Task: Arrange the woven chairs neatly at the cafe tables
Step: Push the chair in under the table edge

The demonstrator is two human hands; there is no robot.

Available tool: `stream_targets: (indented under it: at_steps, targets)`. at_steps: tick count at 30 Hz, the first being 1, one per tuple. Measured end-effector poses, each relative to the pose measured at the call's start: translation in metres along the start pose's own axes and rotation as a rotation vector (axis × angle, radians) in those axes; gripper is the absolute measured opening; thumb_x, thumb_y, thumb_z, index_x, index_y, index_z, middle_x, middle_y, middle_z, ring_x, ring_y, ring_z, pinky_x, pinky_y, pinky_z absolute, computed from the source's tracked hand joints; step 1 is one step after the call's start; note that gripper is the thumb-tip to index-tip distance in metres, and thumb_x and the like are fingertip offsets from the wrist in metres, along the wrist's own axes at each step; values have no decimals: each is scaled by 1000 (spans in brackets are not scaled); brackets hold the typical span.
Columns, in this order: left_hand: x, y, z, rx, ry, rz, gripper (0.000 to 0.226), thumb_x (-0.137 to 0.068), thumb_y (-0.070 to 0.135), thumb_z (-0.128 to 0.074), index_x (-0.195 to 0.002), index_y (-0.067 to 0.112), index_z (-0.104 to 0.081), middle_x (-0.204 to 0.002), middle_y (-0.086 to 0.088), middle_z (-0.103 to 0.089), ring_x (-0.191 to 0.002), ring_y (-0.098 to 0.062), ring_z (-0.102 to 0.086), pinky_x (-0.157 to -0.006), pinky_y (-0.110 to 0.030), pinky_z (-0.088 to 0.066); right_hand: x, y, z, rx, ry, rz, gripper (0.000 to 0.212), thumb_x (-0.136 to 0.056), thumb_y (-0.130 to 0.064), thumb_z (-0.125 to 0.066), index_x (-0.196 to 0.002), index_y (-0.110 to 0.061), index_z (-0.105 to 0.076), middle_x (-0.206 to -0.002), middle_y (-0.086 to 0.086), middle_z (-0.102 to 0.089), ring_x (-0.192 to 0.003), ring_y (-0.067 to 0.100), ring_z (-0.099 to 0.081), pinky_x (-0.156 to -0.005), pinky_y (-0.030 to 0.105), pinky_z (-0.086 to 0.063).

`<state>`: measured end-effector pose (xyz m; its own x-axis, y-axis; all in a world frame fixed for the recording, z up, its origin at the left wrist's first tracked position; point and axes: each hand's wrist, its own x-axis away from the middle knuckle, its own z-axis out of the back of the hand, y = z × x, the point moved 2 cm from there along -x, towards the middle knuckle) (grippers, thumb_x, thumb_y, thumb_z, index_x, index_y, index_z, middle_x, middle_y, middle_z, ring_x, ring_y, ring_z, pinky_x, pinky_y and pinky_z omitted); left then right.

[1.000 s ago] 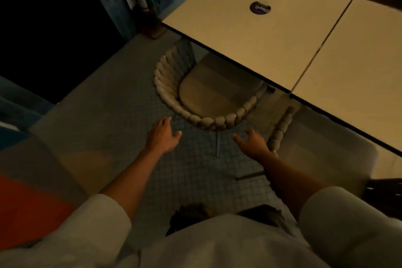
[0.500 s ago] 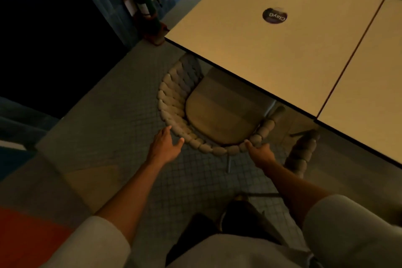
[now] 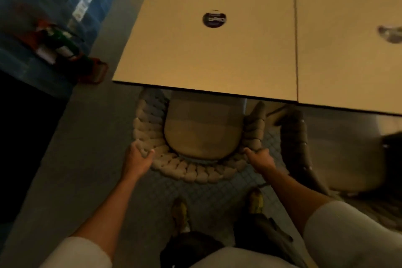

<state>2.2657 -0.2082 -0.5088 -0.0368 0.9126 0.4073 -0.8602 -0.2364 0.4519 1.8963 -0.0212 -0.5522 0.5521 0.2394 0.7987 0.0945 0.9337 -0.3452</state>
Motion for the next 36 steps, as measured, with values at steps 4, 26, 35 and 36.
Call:
stream_targets:
  at_steps: [4, 26, 35, 36]
  targets:
    - [-63, -16, 6, 7, -95, 6, 85, -86, 36, -76, -149, -2, -34, -150, -27, -44, -137, -40, -46, -112, -44, -40, -3, 16, -24, -87, 101, -73, 100, -87, -60, -66, -155, -6, -18, -146, 23, -47, -126, 42, -55, -100, 55, -52]
    - [-199, -92, -81, 221, -215, 217, 112, -78, 30, -72, -156, 22, 8, -151, -9, -46, -129, -28, -56, -103, -54, -51, -22, 22, -111, -260, 421, -118, 81, -101, -27, -53, -161, -7, -1, -144, 28, -49, -131, 44, -50, -108, 49, -42]
    - [-174, -75, -58, 143, -151, 132, 62, -81, 17, -72, -126, 25, -29, -124, -16, -64, -111, -32, -65, -92, -56, -57, 3, 31, -118, -338, 404, -156, 78, -101, -24, -55, -160, -8, -7, -134, 25, -55, -120, 41, -56, -99, 47, -49]
    - [-171, -74, -57, 143, -145, 130, 63, -80, 16, -71, -127, 24, -30, -124, -16, -63, -111, -32, -65, -92, -53, -57, 3, 30, -116, -341, 397, -156, 76, -101, -23, -55, -159, -7, -9, -133, 24, -56, -120, 40, -57, -99, 47, -50]
